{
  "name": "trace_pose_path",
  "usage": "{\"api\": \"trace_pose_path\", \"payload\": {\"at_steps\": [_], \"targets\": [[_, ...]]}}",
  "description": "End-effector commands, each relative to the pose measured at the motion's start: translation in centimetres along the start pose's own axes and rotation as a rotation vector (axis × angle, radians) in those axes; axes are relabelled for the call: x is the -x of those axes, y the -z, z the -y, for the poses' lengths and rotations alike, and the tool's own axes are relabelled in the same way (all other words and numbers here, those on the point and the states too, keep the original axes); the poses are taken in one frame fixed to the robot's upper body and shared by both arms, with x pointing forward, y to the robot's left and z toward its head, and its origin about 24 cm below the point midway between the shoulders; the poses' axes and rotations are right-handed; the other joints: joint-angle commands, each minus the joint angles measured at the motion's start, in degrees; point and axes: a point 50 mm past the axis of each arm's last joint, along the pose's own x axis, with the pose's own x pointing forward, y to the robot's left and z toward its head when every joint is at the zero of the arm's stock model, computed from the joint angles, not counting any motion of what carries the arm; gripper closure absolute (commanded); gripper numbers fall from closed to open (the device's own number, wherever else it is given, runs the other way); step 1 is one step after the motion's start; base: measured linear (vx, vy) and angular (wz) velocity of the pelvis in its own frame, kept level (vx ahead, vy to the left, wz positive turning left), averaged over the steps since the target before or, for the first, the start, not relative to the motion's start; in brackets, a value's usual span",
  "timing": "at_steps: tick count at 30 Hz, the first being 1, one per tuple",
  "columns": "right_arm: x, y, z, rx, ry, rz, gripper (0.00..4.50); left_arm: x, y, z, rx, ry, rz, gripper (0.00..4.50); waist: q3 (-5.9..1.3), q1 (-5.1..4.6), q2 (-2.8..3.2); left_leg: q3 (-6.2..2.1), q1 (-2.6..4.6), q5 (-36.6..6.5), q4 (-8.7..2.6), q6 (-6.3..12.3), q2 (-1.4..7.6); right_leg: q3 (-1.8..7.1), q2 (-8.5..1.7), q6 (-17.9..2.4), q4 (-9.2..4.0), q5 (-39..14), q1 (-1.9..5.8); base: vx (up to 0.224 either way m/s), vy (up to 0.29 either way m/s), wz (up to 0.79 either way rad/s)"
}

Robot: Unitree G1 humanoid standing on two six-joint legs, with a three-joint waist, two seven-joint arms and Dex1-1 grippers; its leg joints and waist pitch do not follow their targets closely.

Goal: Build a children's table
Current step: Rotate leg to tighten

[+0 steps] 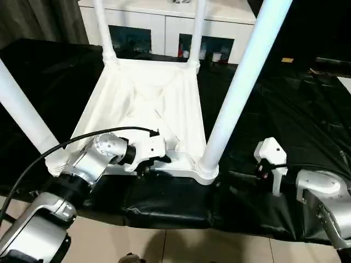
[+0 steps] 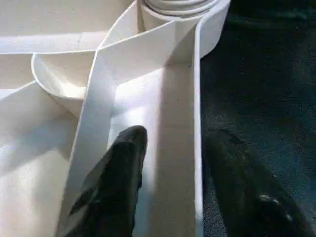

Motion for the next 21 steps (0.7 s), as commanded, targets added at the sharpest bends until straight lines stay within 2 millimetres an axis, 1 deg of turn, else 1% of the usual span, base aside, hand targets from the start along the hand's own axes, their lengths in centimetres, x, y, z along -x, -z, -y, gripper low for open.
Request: {"api": "trace_pose_path", "payload": {"at_steps": [1, 2, 4, 5, 6, 7, 10, 11, 12, 13, 14, 16, 18, 20, 21], "targets": [[0.2, -0.4, -0.1, 0.012, -0.011, 0.001, 0.66, 0.1, -0.1, -0.3, -0.011, 0.013, -0.008, 2.45, -3.91, 0.17, -0.21, -0.84, 0.91, -7.6, -4.32, 2.44, 2.72, 1.94, -4.43, -14.6, -3.79, -2.7, 2.61, 0.0, 0.0, 0.0], [0.2, -0.4, -0.1, 0.012, -0.011, 0.001, 0.66, 0.1, -0.2, -0.3, -0.009, 0.016, -0.005, 2.55, -3.92, 0.19, -0.23, -0.83, 0.96, -7.9, -4.32, 2.3, 2.76, 1.97, -4.51, -14.6, -3.8, -3.1, 2.63, 0.0, 0.0, 0.0], [0.2, -0.4, -0.1, 0.011, -0.01, 0.001, 0.66, 0.1, -0.3, -0.2, 0.003, 0.037, 0.001, 2.61, -3.85, 0.17, -0.08, -0.85, 0.98, -8.4, -4.4, 2.06, 2.79, 1.98, -4.53, -14.7, -3.91, -3.8, 2.58, 0.0, 0.0, 0.0], [0.2, -0.4, -0.1, 0.011, -0.01, 0.001, 0.66, 0.1, -0.3, -0.2, 0.003, 0.037, 0.001, 2.61, -3.89, 0.17, -0.12, -0.87, 1.01, -8.5, -4.38, 1.95, 2.82, 1.98, -4.54, -14.7, -3.86, -3.8, 2.59, 0.0, 0.0, 0.0], [0.2, -0.3, -0.1, 0.01, -0.01, -0.001, 0.66, 0.2, -0.2, -0.1, 0.01, 0.055, -0.008, 2.82, -3.88, 0.15, -0.11, -0.87, 0.98, -8.4, -4.4, 1.92, 2.81, 1.98, -4.54, -14.7, -3.83, -3.6, 2.62, 0.0, 0.0, 0.0], [0.3, -0.3, -0.1, 0.01, -0.009, -0.001, 0.66, 0.2, -0.1, -0.1, 0.016, 0.067, -0.016, 2.94, -3.89, 0.18, -0.04, -0.86, 1.03, -8.2, -4.38, 1.94, 2.8, 1.97, -4.52, -14.8, -3.8, -3.4, 2.58, 0.0, 0.0, 0.0], [0.3, -0.2, -0.2, 0.008, -0.009, -0.004, 0.66, 0.2, 0.2, 0.1, 0.035, 0.077, -0.026, 2.96, -3.86, 0.16, -0.04, -0.86, 1.02, -8.4, -4.38, 1.95, 2.8, 1.96, -4.51, -15.2, -3.79, -3.0, 2.6, 0.0, 0.0, 0.0], [0.3, -0.2, -0.2, 0.007, -0.007, -0.003, 0.66, 0.2, 0.2, 0.1, 0.046, 0.073, -0.025, 3.2, -3.92, 0.16, -0.02, -0.86, 1.02, -8.2, -4.36, 2.0, 2.8, 1.96, -4.52, -15.2, -3.73, -2.7, 2.66, 0.0, 0.0, 0.0], [0.2, -0.2, -0.2, 0.006, -0.006, -0.003, 0.66, 0.2, 0.3, 0.1, 0.049, 0.071, -0.022, 3.2, -3.88, 0.16, -0.05, -0.85, 1.01, -8.2, -4.35, 2.05, 2.78, 1.97, -4.49, -15.3, -3.76, -2.7, 2.64, 0.0, 0.0, 0.0], [0.2, -0.2, -0.2, 0.006, -0.006, -0.003, 0.66, 0.2, 0.3, 0.1, 0.049, 0.071, -0.022, 3.35, -3.85, 0.15, -0.04, -0.87, 1.0, -8.5, -4.39, 2.01, 2.79, 1.96, -4.51, -15.2, -3.81, -3.2, 2.67, 0.0, 0.0, 0.0], [0.2, -0.1, -0.1, 0.004, 0.007, -0.004, 0.66, -0.1, 0.2, 0.1, 0.076, 0.041, 0.002, 3.4, -3.8, 0.16, 0.12, -0.88, 1.05, -8.9, -4.42, 1.86, 2.8, 1.96, -4.52, -15.2, -3.89, -3.8, 2.59, 0.0, 0.0, 0.0], [0.1, 0.0, 0.1, 0.007, 0.028, -0.01, 0.66, -0.4, 0.2, -0.1, 0.127, -0.007, 0.016, 3.47, -3.83, 0.05, 0.06, -0.85, 1.05, -9.1, -4.39, 1.57, 2.81, 1.92, -4.45, -15.5, -3.8, -3.7, 2.64, 0.0, 0.0, 0.0], [0.0, 0.1, 0.3, 0.006, 0.048, -0.011, 0.66, -0.6, 0.3, -0.1, 0.144, -0.039, 0.019, 3.71, -3.75, 0.19, 0.03, -0.83, 1.15, -9.2, -4.4, 1.62, 2.81, 1.99, -4.53, -15.4, -4.07, -4.6, 2.55, 0.0, 0.0, 0.0], [0.0, 0.2, 0.8, 0.007, 0.11, -0.017, 0.66, -1.1, 0.5, 0.0, 0.189, -0.084, 0.028, 3.84, -3.48, 0.24, 0.07, -0.89, 1.22, -11.3, -4.61, 0.98, 2.82, 1.96, -4.53, -14.8, -4.42, -8.3, 2.44, 0.0, 0.0, 0.0], [0.0, 0.3, 1.1, -0.001, 0.141, -0.018, 0.66, -1.4, 0.5, 0.2, 0.21, -0.104, 0.032, 3.88, -3.43, 0.25, 0.2, -0.93, 1.29, -12.1, -4.72, 0.7, 2.86, 1.98, -4.6, -14.6, -4.57, -9.6, 2.41, 0.0, 0.0, 0.0]]}}
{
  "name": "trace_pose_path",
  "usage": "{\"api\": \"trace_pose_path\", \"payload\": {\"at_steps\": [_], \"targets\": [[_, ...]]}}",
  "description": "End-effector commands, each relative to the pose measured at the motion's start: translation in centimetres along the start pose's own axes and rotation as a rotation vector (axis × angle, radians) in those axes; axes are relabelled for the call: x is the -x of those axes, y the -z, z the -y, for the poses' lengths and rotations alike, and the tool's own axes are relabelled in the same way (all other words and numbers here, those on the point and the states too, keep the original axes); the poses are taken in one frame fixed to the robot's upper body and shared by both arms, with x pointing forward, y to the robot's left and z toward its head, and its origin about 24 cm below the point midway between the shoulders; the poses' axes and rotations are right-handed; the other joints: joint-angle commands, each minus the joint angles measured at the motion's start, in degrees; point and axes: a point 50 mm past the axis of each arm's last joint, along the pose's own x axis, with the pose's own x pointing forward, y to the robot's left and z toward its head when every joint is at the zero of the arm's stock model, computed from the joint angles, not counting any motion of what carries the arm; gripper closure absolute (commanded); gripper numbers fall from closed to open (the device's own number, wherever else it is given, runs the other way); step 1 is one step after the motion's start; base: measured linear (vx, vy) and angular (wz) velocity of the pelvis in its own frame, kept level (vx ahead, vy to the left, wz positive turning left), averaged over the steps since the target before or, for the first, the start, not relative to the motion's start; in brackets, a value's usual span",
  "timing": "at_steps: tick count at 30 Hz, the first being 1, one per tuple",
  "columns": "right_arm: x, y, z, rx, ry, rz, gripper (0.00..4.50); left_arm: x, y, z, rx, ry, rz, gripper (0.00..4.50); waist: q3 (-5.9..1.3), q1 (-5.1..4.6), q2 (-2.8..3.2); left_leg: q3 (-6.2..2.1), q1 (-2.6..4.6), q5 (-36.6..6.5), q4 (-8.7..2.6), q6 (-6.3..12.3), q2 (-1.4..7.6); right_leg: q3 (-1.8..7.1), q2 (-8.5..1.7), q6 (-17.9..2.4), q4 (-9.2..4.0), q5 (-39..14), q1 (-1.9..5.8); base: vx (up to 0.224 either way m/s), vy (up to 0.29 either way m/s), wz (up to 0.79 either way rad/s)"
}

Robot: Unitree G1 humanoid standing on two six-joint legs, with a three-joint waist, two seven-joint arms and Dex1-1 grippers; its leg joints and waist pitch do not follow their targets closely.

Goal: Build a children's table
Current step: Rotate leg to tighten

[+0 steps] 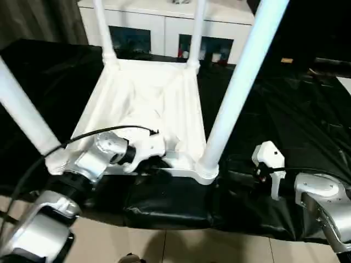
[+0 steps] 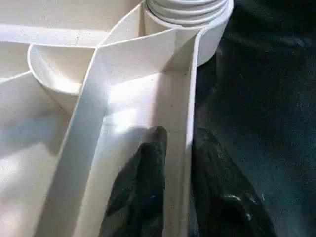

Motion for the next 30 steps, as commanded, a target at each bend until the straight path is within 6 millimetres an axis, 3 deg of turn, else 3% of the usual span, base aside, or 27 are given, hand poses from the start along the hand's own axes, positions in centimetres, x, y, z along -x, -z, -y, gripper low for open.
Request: {"api": "trace_pose_path", "payload": {"at_steps": [1, 3, 6, 10, 16, 22, 25, 26, 30], "targets": [[0.3, 0.1, 1.0, -0.005, 0.083, -0.012, 0.66, -0.3, 0.8, 0.1, 0.072, -0.077, -0.006, 3.88, -3.23, -0.15, 0.05, -1.0, 1.0, -13.8, -4.88, 0.05, 2.89, 1.97, -4.55, -14.1, -4.83, -12.5, 1.94, 0.0, 0.0, 0.0], [0.3, 0.2, 1.5, -0.009, 0.139, -0.015, 0.66, -0.8, 0.9, 0.5, 0.1, -0.114, -0.005, 4.08, -3.11, -0.34, -0.11, -1.16, 1.05, -15.4, -5.03, -0.55, 2.84, 2.04, -4.6, -12.5, -5.3, -17.1, 1.82, 0.0, 0.0, 0.0], [0.2, 0.1, 1.7, -0.018, 0.163, -0.011, 0.66, -1.7, 1.1, 1.5, 0.111, -0.115, -0.019, 4.27, -3.19, -0.68, -0.31, -1.29, 0.58, -14.0, -5.13, -0.06, 2.78, 1.99, -4.48, -11.2, -5.32, -16.8, 2.04, 0.0, 0.0, 0.0], [0.1, 0.1, 2.0, -0.021, 0.184, -0.011, 0.66, -2.6, 2.1, 2.9, 0.129, -0.116, -0.11, 4.43, -3.35, -1.01, -0.41, -1.2, 0.48, -11.8, -4.97, 0.94, 2.74, 1.98, -4.32, -11.2, -5.04, -13.8, 2.06, 0.0, 0.0, 0.0], [-0.3, -0.3, 2.6, -0.058, 0.241, 0.015, 0.66, -2.5, 1.2, 2.4, 0.144, -0.229, -0.115, 4.48, -3.5, -1.35, -0.32, -1.02, 0.5, -10.2, -4.7, 1.76, 2.49, 1.91, -4.08, -12.7, -4.95, -10.5, 2.1, 0.0, 0.0, 0.0], [-0.4, -0.7, 1.7, -0.059, 0.147, 0.051, 0.66, -2.8, -0.3, 2.9, 0.095, -0.155, -0.028, 4.48, -3.37, -1.81, -0.47, -1.11, 0.45, -12.0, -4.87, 1.81, 2.57, 1.93, -4.16, -11.7, -5.3, -13.6, 2.03, 0.0, 0.0, 0.0], [-0.4, -0.7, 1.4, -0.047, 0.09, 0.054, 0.66, -3.0, -0.8, 3.2, 0.102, -0.127, 0.007, 4.48, -3.49, -1.75, -0.43, -1.08, 0.42, -11.1, -4.77, 2.2, 2.67, 1.96, -4.2, -12.1, -5.12, -11.7, 2.08, 0.0, 0.0, 0.0], [-0.6, -0.7, 1.6, -0.047, 0.081, 0.063, 0.66, -3.2, -1.1, 3.3, 0.105, -0.104, 0.036, 4.48, -3.68, -1.74, -0.55, -1.0, 0.33, -9.2, -4.61, 2.81, 2.63, 1.93, -4.14, -12.6, -4.83, -8.8, 2.16, 0.0, 0.0, 0.0], [-1.3, -0.7, 1.8, -0.044, 0.04, 0.065, 0.66, -3.3, -1.3, 3.6, 0.078, -0.06, 0.038, 4.48, -3.63, -1.87, -0.77, -0.85, 0.31, -8.2, -4.5, 3.7, 2.58, 1.85, -4.13, -13.5, -4.73, -7.6, 2.15, 0.0, 0.0, 0.0]]}}
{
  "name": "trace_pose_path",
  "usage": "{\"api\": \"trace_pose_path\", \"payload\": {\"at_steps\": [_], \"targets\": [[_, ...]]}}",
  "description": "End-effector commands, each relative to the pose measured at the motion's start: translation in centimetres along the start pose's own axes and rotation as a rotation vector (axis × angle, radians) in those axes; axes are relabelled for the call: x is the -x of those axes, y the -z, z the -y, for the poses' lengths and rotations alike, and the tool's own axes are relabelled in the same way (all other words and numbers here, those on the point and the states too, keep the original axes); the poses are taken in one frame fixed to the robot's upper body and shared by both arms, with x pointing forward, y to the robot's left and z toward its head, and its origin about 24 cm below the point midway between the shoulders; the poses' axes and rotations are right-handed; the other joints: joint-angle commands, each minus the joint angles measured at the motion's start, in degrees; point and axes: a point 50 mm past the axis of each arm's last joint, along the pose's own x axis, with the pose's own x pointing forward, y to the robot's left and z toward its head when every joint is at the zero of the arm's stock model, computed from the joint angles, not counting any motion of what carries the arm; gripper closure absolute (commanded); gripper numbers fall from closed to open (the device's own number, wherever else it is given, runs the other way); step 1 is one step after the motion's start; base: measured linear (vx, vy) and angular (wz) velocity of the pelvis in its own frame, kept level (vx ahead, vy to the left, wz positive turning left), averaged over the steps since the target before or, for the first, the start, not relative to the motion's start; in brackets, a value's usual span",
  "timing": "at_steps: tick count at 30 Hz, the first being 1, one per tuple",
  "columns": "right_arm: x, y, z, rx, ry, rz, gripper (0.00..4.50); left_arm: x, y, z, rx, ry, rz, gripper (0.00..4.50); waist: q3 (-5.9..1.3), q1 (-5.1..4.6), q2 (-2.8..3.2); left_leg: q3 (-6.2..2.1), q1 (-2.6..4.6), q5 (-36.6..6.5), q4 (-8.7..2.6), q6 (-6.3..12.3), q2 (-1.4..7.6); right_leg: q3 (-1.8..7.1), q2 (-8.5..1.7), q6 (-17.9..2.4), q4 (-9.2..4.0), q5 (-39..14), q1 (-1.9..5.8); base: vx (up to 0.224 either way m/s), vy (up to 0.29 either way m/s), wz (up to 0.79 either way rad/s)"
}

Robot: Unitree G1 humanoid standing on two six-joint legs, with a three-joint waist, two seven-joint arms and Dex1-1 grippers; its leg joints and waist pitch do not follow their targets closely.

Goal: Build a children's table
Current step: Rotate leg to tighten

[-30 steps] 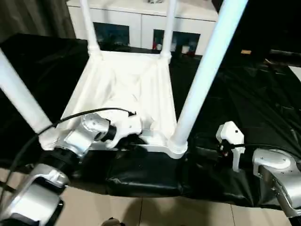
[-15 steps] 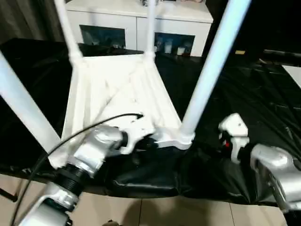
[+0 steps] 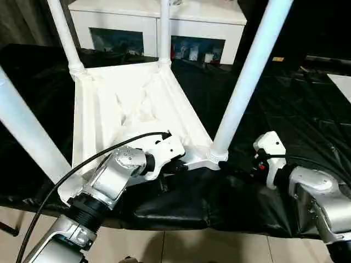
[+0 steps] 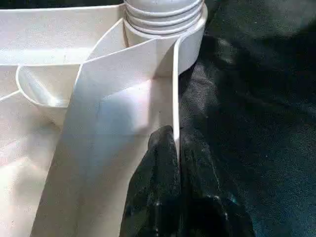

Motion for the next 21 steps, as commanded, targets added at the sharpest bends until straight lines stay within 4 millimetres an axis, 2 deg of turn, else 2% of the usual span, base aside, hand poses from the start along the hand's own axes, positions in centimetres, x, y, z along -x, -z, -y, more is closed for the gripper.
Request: {"api": "trace_pose_path", "payload": {"at_steps": [1, 2, 3, 4, 6, 9, 10, 11, 15, 20, 21], "targets": [[-0.5, -0.1, 0.1, 0.015, -0.036, 0.0, 0.66, -0.7, 0.7, 1.1, 0.01, 0.087, -0.007, 4.48, -3.51, 0.21, -1.15, -0.79, 0.39, -8.3, -4.26, 3.82, 2.61, 1.87, -4.19, -13.7, -4.36, -7.7, 2.1, 0.0, 0.0, 0.0], [-0.6, -0.1, 0.1, 0.019, -0.043, -0.002, 0.66, -0.7, 0.7, 1.2, 0.006, 0.097, -0.008, 4.48, -3.46, 0.22, -0.96, -0.78, 0.34, -8.0, -4.27, 3.92, 2.58, 1.88, -4.21, -13.8, -4.35, -7.9, 2.13, 0.0, 0.0, 0.0], [-0.8, -0.1, 0.2, 0.026, -0.057, -0.004, 0.66, -0.6, 0.6, 1.5, -0.013, 0.132, -0.005, 4.48, -3.47, 0.25, -1.17, -0.76, 0.35, -7.9, -4.26, 4.01, 2.63, 1.89, -4.23, -13.7, -4.38, -8.0, 2.13, 0.0, 0.0, 0.0], [-0.8, -0.1, 0.2, 0.026, -0.057, -0.004, 0.66, -0.6, 0.6, 1.5, -0.013, 0.132, -0.005, 4.48, -3.5, 0.26, -1.05, -0.79, 0.31, -7.6, -4.28, 4.11, 2.63, 1.88, -4.28, -13.8, -4.29, -7.9, 2.13, 0.0, 0.0, 0.0], [-1.1, -0.2, 0.5, 0.021, -0.102, 0.0, 0.66, -0.4, 0.5, 1.8, -0.051, 0.184, -0.008, 4.48, -3.57, 0.3, -1.43, -0.72, 0.32, -6.8, -4.22, 4.47, 2.64, 1.86, -4.26, -13.9, -4.15, -6.9, 2.17, 0.0, 0.0, 0.0], [-1.2, -0.1, 0.3, 0.031, -0.159, -0.016, 0.85, -0.3, 0.5, 1.8, -0.065, 0.191, -0.013, 4.5, -3.52, 0.53, -1.15, -0.62, 0.55, -6.5, -4.14, 4.82, 2.77, 1.83, -4.19, -14.7, -4.02, -5.9, 1.95, 0.0, 0.0, 0.0], [-1.3, 0.1, 0.3, 0.04, -0.18, -0.03, 0.85, -0.3, 0.5, 1.8, -0.087, 0.201, -0.012, 4.5, -3.54, 0.76, -1.44, -0.64, 0.51, -6.5, -4.17, 4.96, 2.82, 1.8, -4.28, -14.6, -3.89, -5.9, 2.07, 0.0, 0.0, 0.0], [-1.3, 0.1, 0.4, 0.043, -0.184, -0.033, 0.85, -0.2, 0.5, 1.8, -0.091, 0.203, -0.014, 4.5, -3.52, 0.85, -1.39, -0.63, 0.54, -6.5, -4.19, 5.01, 2.85, 1.8, -4.33, -14.5, -3.96, -6.0, 2.03, 0.0, 0.0, 0.0], [-1.6, 0.3, 0.5, 0.059, -0.203, -0.05, 0.85, -0.1, 0.4, 1.8, -0.108, 0.22, -0.013, 4.5, -3.51, 1.45, -1.7, -0.5, 0.71, -7.0, -4.23, 4.33, 2.85, 1.86, -4.32, -14.3, -4.0, -6.9, 1.93, 0.0, 0.0, 0.0], [-1.8, 0.8, 0.4, 0.066, -0.244, -0.07, 0.85, 0.1, 0.4, 1.6, -0.112, 0.222, -0.022, 4.5, -3.59, 1.53, -1.72, -0.57, 0.66, -7.1, -4.31, 3.91, 2.84, 1.82, -4.28, -14.1, -3.91, -6.3, 2.0, 0.0, 0.0, 0.0], [-1.8, 0.8, 0.4, 0.062, -0.239, -0.071, 1.05, 0.1, 0.5, 1.6, -0.112, 0.222, -0.022, 4.5, -3.57, 1.5, -1.77, -0.57, 0.64, -7.2, -4.32, 3.93, 2.83, 1.81, -4.27, -14.2, -3.91, -6.1, 2.01, 0.0, 0.0, 0.0]]}}
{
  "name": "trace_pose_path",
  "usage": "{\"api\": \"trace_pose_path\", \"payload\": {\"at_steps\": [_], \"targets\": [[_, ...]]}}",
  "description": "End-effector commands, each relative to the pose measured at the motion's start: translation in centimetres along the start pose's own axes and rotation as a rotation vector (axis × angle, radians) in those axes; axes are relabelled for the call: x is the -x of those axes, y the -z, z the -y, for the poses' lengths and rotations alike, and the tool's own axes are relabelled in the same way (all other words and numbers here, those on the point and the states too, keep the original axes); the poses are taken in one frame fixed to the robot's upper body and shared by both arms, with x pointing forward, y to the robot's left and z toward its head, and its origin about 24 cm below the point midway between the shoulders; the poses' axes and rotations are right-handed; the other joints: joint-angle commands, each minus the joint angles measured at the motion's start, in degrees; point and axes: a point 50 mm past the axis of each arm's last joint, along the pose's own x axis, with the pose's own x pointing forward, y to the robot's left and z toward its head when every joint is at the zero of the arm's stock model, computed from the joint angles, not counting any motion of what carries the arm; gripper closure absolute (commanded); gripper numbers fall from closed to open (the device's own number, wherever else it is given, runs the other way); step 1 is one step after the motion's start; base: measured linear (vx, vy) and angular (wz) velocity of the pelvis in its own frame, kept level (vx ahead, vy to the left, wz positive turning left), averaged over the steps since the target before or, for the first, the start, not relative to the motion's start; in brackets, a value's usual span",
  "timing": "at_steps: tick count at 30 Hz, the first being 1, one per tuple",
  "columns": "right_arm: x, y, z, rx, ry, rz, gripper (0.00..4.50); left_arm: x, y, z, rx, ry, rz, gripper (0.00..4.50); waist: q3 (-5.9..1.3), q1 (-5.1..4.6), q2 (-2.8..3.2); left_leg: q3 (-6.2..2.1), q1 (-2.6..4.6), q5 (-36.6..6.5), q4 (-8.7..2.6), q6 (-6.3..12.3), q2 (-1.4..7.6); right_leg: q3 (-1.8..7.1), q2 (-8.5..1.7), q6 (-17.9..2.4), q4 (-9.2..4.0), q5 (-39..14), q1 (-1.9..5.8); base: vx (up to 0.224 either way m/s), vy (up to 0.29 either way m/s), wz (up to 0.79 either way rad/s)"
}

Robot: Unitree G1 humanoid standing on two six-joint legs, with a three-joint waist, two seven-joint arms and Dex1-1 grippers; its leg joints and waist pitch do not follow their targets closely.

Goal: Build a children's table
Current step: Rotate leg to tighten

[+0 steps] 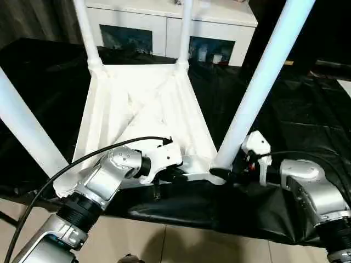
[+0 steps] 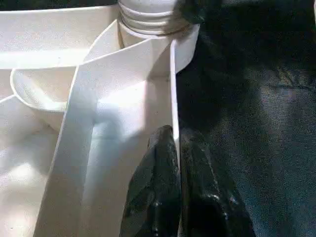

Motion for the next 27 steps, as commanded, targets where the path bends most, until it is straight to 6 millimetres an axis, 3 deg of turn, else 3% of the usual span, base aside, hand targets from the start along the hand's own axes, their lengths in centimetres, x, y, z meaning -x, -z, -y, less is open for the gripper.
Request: {"api": "trace_pose_path", "payload": {"at_steps": [1, 5, 10, 17, 19, 22, 24, 27], "targets": [[0.2, -0.3, 0.3, 0.033, -0.002, -0.017, 1.05, -0.7, 0.1, 0.8, -0.013, 0.068, -0.004, 4.5, -3.51, -0.15, -0.79, -0.69, 0.73, -7.2, -4.24, 3.82, 2.8, 1.85, -4.24, -14.2, -3.89, -5.9, 2.12, 0.0, 0.0, 0.0], [0.5, 0.1, 0.2, 0.04, -0.025, -0.039, 1.52, -0.7, 0.3, 0.7, -0.012, 0.065, -0.012, 4.5, -3.5, -0.05, -0.74, -0.7, 0.74, -7.5, -4.26, 3.79, 2.84, 1.86, -4.24, -14.2, -3.95, -6.0, 2.11, 0.0, 0.0, 0.0], [0.6, 0.3, 0.4, 0.033, -0.023, -0.035, 1.77, -0.5, 0.4, 0.5, -0.015, 0.063, -0.019, 4.5, -3.49, -0.03, -0.68, -0.72, 0.81, -8.3, -4.32, 3.54, 2.85, 1.85, -4.22, -14.3, -4.03, -6.8, 2.08, 0.0, 0.0, 0.0], [0.5, 0.7, 0.2, 0.016, -0.03, -0.034, 1.81, -0.5, 0.6, 0.5, -0.006, 0.061, -0.019, 4.5, -3.53, 0.0, -0.68, -0.74, 0.77, -8.1, -4.31, 3.55, 2.86, 1.84, -4.22, -14.5, -3.95, -6.1, 2.13, 0.0, 0.0, 0.0], [0.3, 1.1, 0.7, -0.026, 0.05, -0.015, 1.81, -0.6, 0.7, 0.2, 0.05, 0.016, -0.007, 4.5, -3.51, -0.11, -0.65, -0.69, 0.7, -8.1, -4.29, 3.51, 2.78, 1.84, -4.26, -14.7, -3.98, -6.3, 2.09, 0.0, 0.0, 0.0], [-0.1, 1.5, 1.5, -0.073, 0.186, -0.003, 1.82, -0.9, 0.8, -0.4, 0.103, -0.049, 0.004, 4.5, -3.02, -0.54, -0.59, -0.84, 1.1, -13.0, -4.77, 1.5, 2.71, 1.77, -4.24, -13.6, -4.86, -14.2, 1.62, 0.0, 0.0, 0.0], [-1.2, 2.2, 2.2, -0.179, 0.388, 0.029, 1.83, -1.7, 0.3, -1.3, 0.188, -0.163, 0.035, 4.5, -2.96, -1.08, -0.6, -1.08, 1.12, -15.6, -4.97, -0.46, 2.56, 1.8, -4.38, -11.6, -5.35, -20.4, 1.48, 0.0, 0.0, 0.0], [-2.2, 2.7, 2.1, -0.245, 0.508, 0.039, 1.83, -2.4, -0.4, -2.0, 0.255, -0.24, 0.069, 4.5, -2.9, -1.72, -0.79, -1.29, 1.09, -17.2, -5.12, -1.34, 2.36, 1.72, -4.36, -10.0, -5.93, -24.0, 1.26, 0.0, 0.0, 0.0]]}}
